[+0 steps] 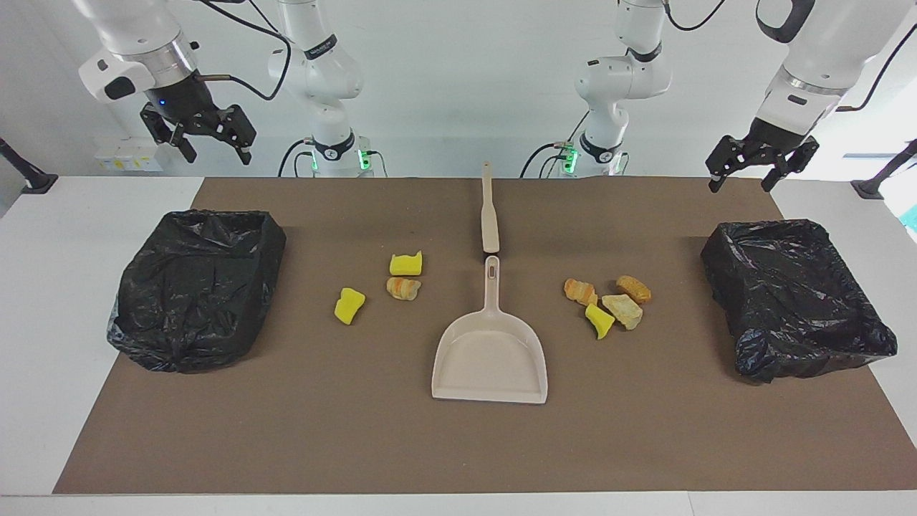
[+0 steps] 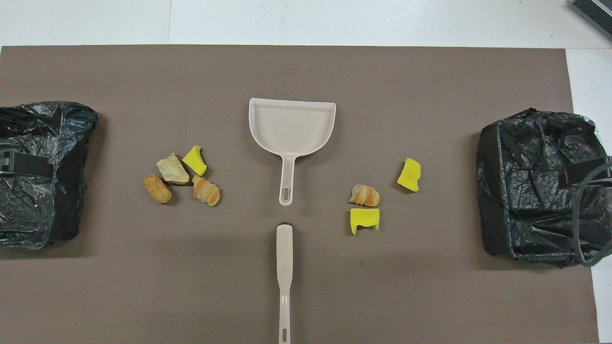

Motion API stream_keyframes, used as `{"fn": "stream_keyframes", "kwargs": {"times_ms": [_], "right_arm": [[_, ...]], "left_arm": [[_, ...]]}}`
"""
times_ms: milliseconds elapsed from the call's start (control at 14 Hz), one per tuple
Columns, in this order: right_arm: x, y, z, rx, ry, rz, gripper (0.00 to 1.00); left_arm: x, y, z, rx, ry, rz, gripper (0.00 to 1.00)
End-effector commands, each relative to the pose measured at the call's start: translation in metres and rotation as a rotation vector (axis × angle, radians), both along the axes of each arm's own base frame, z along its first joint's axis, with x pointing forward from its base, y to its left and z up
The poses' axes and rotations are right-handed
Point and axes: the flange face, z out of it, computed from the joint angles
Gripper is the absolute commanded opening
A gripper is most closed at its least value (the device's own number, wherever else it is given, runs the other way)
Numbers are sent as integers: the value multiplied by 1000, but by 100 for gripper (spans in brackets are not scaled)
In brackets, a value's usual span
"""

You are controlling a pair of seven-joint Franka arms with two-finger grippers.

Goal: Sweep and dump trash in bin

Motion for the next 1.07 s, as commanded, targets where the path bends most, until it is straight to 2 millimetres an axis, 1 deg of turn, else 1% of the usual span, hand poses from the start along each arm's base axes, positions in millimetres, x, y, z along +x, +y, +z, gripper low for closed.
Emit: {"fn": "stream_keyframes", "kwargs": {"times_ms": [0, 645, 717, 860, 1003], "right_arm": [[-4, 2, 0, 11, -12, -15, 100], [-6, 3, 0, 10, -8, -14, 100], [-5, 5, -2, 10, -9, -14, 100], [-6, 6, -16, 4, -5, -14, 100], [-4, 5, -18, -2, -23, -12, 100]], "left_arm": [[-3, 1, 3, 11, 8, -4, 100], [-3, 1, 3, 11, 8, -4, 100], [-3, 1, 3, 11, 8, -4, 100], [-3, 1, 3, 11, 8, -4, 100], [-3, 1, 3, 11, 8, -4, 100]]}}
